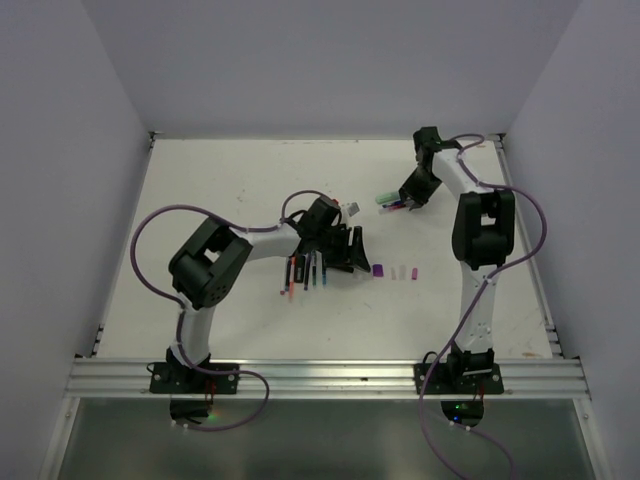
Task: Open the pen caps
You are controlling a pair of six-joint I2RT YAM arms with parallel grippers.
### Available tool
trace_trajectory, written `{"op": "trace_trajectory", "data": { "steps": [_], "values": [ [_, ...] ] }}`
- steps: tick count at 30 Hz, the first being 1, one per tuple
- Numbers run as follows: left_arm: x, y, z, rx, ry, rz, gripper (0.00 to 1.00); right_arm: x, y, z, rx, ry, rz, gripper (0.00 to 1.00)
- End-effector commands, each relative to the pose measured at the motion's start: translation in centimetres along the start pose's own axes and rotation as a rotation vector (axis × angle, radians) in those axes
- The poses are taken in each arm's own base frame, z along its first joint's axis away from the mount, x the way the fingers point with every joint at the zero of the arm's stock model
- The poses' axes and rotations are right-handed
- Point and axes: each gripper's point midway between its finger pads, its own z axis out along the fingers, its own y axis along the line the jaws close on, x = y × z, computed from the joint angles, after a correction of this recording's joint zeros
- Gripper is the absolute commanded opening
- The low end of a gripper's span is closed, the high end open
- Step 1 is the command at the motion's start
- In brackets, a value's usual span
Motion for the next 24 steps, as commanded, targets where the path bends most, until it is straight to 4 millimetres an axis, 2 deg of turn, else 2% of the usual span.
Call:
{"op": "trace_trajectory", "data": {
  "steps": [1, 11, 24],
  "values": [
    [0.2, -0.2, 0.8, 0.028, 0.025, 0.033, 0.63, -1.0, -0.2, 0.2, 0.028, -0.03, 0.02, 0.35],
    [0.5, -0.8, 0.8, 0.065, 0.04, 0.045, 0.63, -1.5, -0.1, 1.4, 0.035, -0.026, 0.02, 0.35],
    [0.8, 0.1, 0.5, 0.025, 0.043, 0.07, 0.63, -1.7, 0.3, -0.7, -0.01, -0.047, 0.03, 0.34]
  ]
}}
